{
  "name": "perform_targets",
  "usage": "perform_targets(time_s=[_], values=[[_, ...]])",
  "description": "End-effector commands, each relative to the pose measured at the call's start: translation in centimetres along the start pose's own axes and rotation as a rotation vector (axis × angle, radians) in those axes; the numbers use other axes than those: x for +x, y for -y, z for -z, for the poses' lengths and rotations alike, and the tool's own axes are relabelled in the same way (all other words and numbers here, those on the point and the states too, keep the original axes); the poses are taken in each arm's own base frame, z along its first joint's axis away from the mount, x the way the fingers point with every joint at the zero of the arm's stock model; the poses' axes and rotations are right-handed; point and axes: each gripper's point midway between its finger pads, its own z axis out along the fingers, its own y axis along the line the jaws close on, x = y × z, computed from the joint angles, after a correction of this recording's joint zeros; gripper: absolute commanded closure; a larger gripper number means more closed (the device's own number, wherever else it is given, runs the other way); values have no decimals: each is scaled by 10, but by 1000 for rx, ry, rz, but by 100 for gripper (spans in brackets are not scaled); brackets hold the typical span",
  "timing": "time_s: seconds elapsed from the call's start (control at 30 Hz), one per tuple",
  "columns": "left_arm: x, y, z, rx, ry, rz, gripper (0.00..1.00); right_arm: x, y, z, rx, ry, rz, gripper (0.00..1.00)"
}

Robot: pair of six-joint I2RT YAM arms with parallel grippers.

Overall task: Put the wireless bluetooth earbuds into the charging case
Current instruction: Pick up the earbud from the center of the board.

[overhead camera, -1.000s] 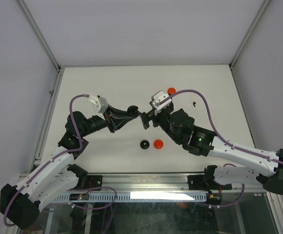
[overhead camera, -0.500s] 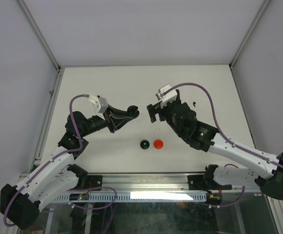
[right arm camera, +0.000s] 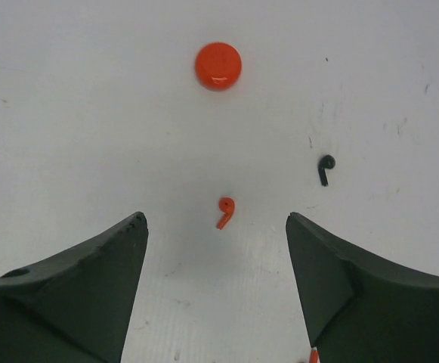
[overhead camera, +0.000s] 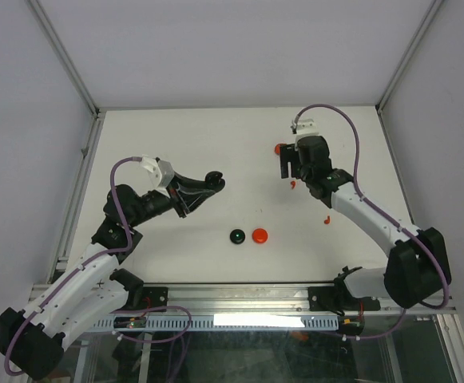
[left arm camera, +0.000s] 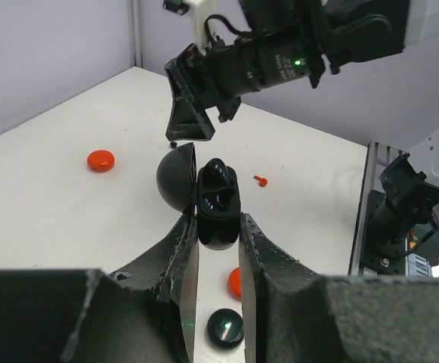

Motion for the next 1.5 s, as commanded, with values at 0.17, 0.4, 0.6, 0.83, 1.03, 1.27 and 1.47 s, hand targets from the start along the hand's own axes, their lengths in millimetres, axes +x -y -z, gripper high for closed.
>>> perform_targets(time_s=[0.17, 0.4, 0.6, 0.83, 1.03, 1.27, 1.47], values=[[-29, 1, 4, -9, 61, -85, 100, 39, 66, -67, 127, -178, -202, 33], [-30, 1, 5, -7, 59, -103, 100, 55, 110, -99, 222, -218, -308, 46], [-28, 1, 4, -6, 52, -102, 100, 65, 125, -123, 265, -253, -377, 57], [-27, 0, 3, -6, 47, -102, 100, 76, 128, -142, 276, -284, -420, 63], [-26, 0, 3, -6, 46, -101, 100, 87, 129, -150, 282, -312, -436, 66], [-26, 0, 2, -3, 43, -98, 100, 100, 131, -154, 300, -345, -439, 71], [-26, 1, 2, 1, 42, -98, 100, 111, 129, -152, 296, -378, -433, 74]])
